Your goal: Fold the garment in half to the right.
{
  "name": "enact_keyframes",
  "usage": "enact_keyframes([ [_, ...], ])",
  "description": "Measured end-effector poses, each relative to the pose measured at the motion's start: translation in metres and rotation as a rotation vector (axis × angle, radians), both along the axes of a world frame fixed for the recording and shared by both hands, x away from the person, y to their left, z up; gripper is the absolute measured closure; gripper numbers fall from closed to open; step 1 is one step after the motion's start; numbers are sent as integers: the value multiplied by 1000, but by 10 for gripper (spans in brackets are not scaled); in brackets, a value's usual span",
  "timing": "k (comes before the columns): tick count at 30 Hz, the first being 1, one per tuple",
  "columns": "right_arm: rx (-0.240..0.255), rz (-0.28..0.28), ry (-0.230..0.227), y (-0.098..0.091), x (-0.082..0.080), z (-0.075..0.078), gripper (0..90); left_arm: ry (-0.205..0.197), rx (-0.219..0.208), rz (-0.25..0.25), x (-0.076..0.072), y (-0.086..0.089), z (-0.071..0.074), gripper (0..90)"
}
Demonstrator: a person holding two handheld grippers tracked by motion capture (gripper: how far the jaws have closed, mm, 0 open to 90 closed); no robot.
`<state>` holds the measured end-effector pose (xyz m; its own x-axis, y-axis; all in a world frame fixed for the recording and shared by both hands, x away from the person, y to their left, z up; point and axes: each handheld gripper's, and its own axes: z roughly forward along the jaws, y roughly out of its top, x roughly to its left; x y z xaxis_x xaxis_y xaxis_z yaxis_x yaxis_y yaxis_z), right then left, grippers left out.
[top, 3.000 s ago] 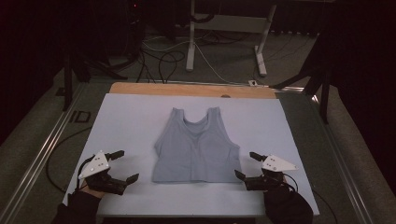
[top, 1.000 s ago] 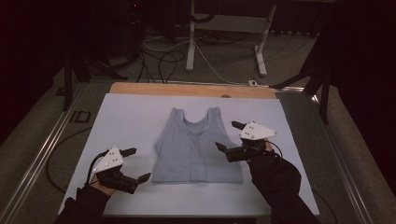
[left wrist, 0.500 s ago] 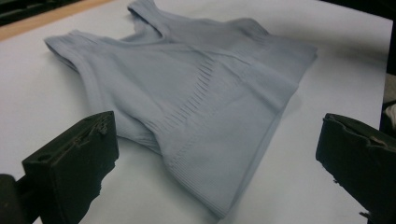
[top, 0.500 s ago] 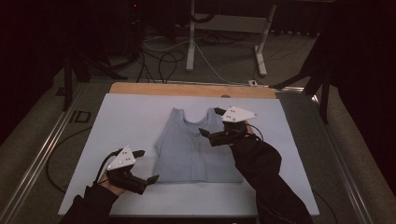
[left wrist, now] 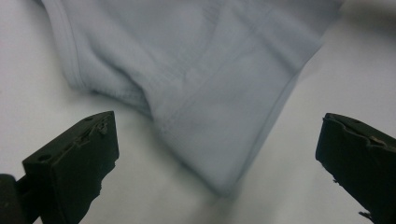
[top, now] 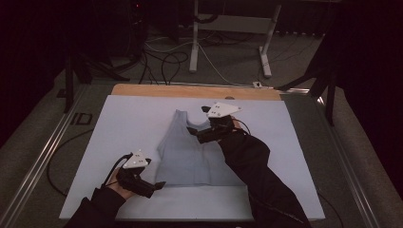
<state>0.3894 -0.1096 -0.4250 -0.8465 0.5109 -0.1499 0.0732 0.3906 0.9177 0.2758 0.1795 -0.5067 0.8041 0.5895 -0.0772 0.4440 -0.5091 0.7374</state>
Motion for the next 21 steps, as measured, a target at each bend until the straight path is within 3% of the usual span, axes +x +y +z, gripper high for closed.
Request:
enact_keyframes([
  [8,-9,7,19,7,5,-7,87,50,38,32,10,-6,-11,153],
  [11,-14,10,20,8,6,-9,88,63,76,25,11,-10,-16,199],
  [16,-17,14,23,9,6,-11,88,75,80,31,13,-12,-20,288],
  [18,-16,10,33,9,8,-13,88,98,74,21,13,-14,-21,330],
  [21,-20,9,35,9,10,-14,87,90,84,17,12,-17,-21,370],
])
